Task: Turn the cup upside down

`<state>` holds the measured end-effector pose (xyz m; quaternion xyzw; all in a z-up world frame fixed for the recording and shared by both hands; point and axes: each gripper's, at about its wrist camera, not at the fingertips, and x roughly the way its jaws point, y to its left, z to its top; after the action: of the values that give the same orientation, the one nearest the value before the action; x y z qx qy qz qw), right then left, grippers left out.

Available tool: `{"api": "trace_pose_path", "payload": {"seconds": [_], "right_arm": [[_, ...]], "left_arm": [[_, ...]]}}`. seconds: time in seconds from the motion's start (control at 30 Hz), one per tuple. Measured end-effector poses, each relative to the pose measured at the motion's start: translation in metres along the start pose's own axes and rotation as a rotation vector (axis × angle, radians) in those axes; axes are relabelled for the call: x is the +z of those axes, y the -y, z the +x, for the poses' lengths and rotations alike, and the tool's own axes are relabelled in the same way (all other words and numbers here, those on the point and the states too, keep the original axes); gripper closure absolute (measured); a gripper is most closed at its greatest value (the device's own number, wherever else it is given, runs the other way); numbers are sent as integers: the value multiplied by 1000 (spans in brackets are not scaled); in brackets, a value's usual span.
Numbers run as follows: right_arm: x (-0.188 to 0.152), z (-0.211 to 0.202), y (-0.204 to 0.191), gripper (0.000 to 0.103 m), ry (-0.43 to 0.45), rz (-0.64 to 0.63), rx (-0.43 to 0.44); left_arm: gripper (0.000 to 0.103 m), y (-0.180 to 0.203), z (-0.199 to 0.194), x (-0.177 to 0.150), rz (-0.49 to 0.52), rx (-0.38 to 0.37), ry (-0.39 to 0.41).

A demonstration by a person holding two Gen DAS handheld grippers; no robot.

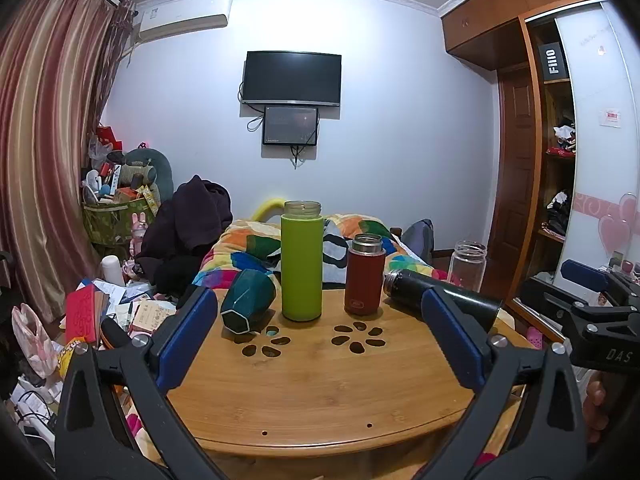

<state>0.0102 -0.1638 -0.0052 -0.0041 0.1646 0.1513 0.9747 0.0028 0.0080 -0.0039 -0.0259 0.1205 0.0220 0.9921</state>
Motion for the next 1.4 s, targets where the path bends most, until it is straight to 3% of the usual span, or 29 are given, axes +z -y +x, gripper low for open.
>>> {"api": "trace_pose_path", "payload": {"seconds": [1.4], "right_arm": [[4,0,-1,0,1,-3,2]], "left_arm": [[0,3,-5,1,0,-8,-3]]}}
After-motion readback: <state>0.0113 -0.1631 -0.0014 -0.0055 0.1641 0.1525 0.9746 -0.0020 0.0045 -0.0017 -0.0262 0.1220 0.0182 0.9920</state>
